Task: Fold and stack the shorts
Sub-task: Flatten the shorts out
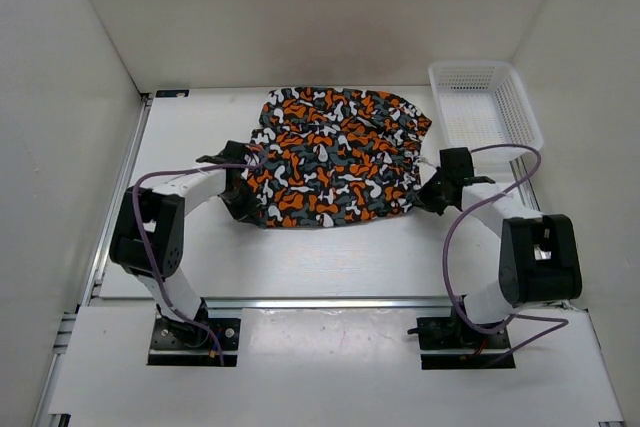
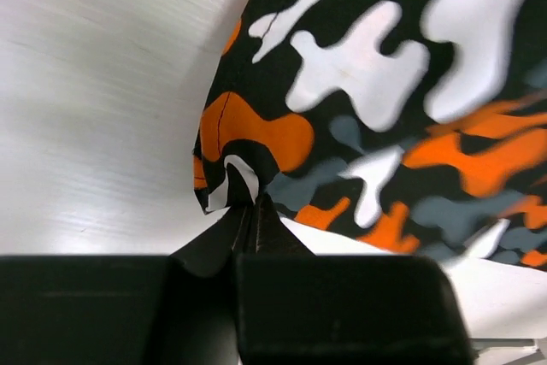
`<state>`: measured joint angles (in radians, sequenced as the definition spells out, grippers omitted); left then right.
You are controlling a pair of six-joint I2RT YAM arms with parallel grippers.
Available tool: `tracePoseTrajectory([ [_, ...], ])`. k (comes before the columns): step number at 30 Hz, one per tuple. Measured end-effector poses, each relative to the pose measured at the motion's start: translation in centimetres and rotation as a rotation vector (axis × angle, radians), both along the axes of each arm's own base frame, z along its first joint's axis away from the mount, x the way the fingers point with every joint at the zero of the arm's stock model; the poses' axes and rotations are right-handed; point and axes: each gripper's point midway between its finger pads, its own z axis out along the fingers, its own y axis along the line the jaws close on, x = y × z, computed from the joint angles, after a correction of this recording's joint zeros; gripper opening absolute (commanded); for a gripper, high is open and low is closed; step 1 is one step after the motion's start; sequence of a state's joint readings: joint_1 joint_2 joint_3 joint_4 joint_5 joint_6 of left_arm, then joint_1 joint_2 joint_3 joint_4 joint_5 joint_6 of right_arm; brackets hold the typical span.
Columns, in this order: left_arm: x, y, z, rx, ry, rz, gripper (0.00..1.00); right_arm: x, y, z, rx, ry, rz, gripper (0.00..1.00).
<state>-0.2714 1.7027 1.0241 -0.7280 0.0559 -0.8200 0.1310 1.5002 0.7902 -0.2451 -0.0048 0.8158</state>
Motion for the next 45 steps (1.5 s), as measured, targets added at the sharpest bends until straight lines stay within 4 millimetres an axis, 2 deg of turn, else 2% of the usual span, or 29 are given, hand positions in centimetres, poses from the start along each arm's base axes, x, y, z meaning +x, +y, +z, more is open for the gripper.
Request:
tracePoseTrajectory([
  [7,1.7,1.0,4.3,-0.013,-0.131,0.019,0.10,0.0,-0.3,4.2,-0.006,-0.118,0.004,0.00],
  [11,1.2,1.2,7.2,-0.029,-0.199,0.017,0.10,-1.8,-0.7,6.3,-0.007,-0.178,0.001,0.00],
  [15,-0.2,1.4,11.5,-0.056,-0.299,0.016,0.10,-3.7,-1.1,8.9,-0.018,-0.235,0.011,0.00],
  [18,-1.0,1.6,16.6,-0.078,-0.396,0.017,0.10,-5.1,-1.3,11.5,-0.022,-0.282,0.029,0.00],
  [20,-0.8,1.7,21.2,-0.088,-0.490,0.017,0.10,-5.5,-1.2,14.4,-0.024,-0.333,0.050,0.00],
  [24,-1.3,2.5,32.6,-0.113,-0.755,0.027,0.10,-5.6,-0.7,24.1,-0.016,-0.542,0.102,0.00],
  [26,-2.8,3.0,37.8,-0.129,-0.884,0.029,0.10,-6.3,-0.4,29.3,-0.011,-0.656,0.137,0.00],
  [29,-6.1,4.2,44.4,-0.153,-1.064,0.039,0.10,-8.6,0.2,36.7,0.001,-0.832,0.196,0.00],
  [32,-9.8,5.5,49.9,-0.174,-1.224,0.045,0.10,-11.5,0.7,42.0,0.017,-0.963,0.250,0.00],
  [35,-13.4,6.4,54.0,-0.196,-1.357,0.037,0.10,-15.0,1.0,46.6,0.043,-1.081,0.298,0.00],
  [38,-16.4,7.0,56.7,-0.211,-1.460,0.025,0.10,-18.0,1.1,49.6,0.065,-1.169,0.331,0.00],
  [42,-18.5,7.6,58.2,-0.213,-1.525,0.014,0.10,-20.4,1.0,51.4,0.078,-1.223,0.352,0.00],
  [43,-18.6,7.6,58.4,-0.210,-1.534,0.012,0.10,-20.6,1.0,51.5,0.079,-1.226,0.354,0.00],
  [45,-17.9,9.3,58.6,-0.122,-1.548,0.089,0.10,-19.7,-0.4,51.1,0.020,-1.210,0.276,0.00],
])
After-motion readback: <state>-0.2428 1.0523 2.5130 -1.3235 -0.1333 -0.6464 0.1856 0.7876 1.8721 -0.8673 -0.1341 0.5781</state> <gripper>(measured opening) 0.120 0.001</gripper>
